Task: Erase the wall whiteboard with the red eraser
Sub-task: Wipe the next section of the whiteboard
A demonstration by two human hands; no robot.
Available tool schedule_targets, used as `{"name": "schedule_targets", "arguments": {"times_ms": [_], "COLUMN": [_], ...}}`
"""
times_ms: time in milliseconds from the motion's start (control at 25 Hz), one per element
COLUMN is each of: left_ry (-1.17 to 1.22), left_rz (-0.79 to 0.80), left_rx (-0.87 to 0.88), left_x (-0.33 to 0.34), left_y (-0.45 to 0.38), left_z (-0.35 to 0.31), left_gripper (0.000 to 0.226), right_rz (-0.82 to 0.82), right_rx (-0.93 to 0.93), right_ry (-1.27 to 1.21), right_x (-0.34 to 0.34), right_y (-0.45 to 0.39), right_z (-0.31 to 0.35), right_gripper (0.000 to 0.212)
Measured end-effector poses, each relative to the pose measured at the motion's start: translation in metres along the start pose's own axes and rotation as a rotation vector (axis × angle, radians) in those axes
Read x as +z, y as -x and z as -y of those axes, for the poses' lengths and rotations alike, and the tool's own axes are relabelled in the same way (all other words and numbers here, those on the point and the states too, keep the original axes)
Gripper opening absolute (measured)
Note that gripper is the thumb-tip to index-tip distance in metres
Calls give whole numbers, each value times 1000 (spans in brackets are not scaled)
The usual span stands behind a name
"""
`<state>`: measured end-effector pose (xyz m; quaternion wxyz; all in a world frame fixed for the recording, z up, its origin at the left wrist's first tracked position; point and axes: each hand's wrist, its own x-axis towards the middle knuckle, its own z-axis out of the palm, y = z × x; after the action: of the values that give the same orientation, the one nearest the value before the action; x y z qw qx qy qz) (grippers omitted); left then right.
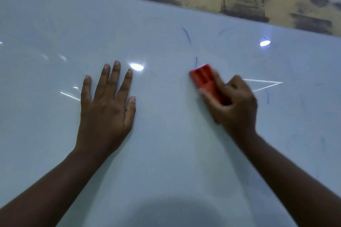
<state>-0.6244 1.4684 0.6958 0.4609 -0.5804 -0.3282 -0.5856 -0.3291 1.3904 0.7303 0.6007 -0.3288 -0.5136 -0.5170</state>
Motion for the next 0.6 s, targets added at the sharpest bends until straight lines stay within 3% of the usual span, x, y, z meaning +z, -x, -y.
{"name": "schedule_targets", "arguments": {"times_ms": [120, 280, 600], "left_ry": [-9, -21, 6], "left_rz": [-14, -46, -45], "left_rx": [3, 0, -53], "left_x": [1, 1, 1], "left_y": [0, 1, 1], "left_z": [-3, -4, 2], "left_gripper": [62, 62, 63], "right_rz": [-71, -75, 109], "right_rx": [218, 244, -336], "right_ry": [8, 29, 1], "right_x": [-11, -3, 38], "right_y": [-33, -28, 37], "right_z": [-39, -25, 101], "right_gripper": [60, 60, 58]}}
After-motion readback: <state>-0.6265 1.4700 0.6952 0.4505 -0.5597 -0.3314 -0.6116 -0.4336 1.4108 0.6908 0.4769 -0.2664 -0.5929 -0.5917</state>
